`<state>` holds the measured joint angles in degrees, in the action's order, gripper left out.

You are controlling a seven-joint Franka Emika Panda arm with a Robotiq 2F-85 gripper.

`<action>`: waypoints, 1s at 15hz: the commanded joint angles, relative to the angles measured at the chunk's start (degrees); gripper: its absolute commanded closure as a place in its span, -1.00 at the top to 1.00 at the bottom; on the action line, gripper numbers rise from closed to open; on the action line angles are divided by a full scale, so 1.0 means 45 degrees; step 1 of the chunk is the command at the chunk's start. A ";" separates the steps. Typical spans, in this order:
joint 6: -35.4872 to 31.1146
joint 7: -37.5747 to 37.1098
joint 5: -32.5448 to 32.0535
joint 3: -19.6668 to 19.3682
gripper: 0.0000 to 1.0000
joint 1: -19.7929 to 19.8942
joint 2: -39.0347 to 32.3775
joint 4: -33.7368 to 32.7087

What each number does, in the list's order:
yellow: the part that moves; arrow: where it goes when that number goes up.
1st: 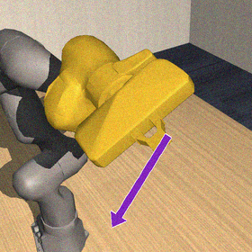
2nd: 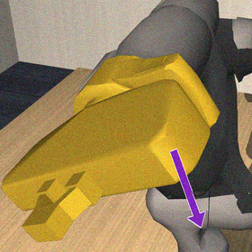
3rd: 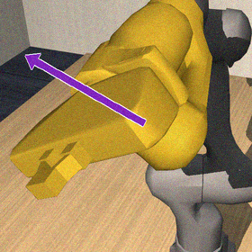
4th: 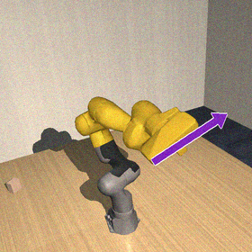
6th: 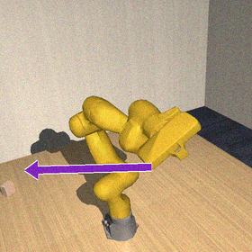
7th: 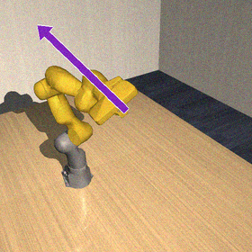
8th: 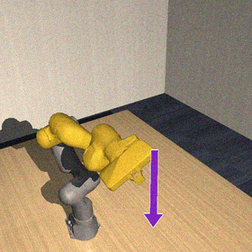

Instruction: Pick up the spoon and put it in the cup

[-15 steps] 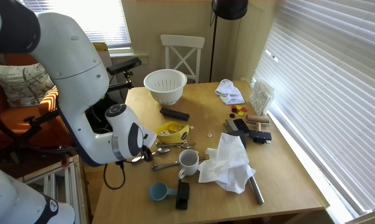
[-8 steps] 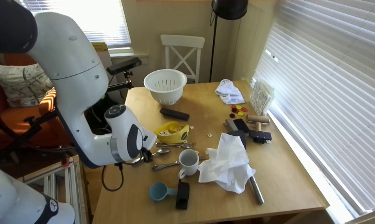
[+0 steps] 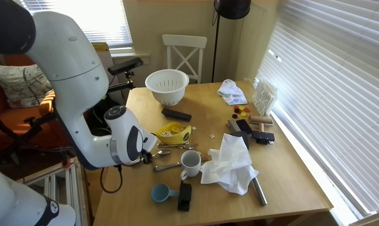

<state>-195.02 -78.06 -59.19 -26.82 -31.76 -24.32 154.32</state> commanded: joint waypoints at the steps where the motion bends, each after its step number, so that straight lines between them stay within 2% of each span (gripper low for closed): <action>1: 0.0163 -0.0313 -0.0362 0.0809 -0.93 0.0732 0.0430 0.0150; 8: 0.1852 -0.1013 0.0134 0.3006 -0.93 0.2345 0.1183 0.0338; 15: 0.3066 -0.1316 0.0648 0.3804 -0.93 0.3244 0.2494 0.1008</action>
<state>-183.78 -83.82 -58.46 -11.85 -19.36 -17.39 155.95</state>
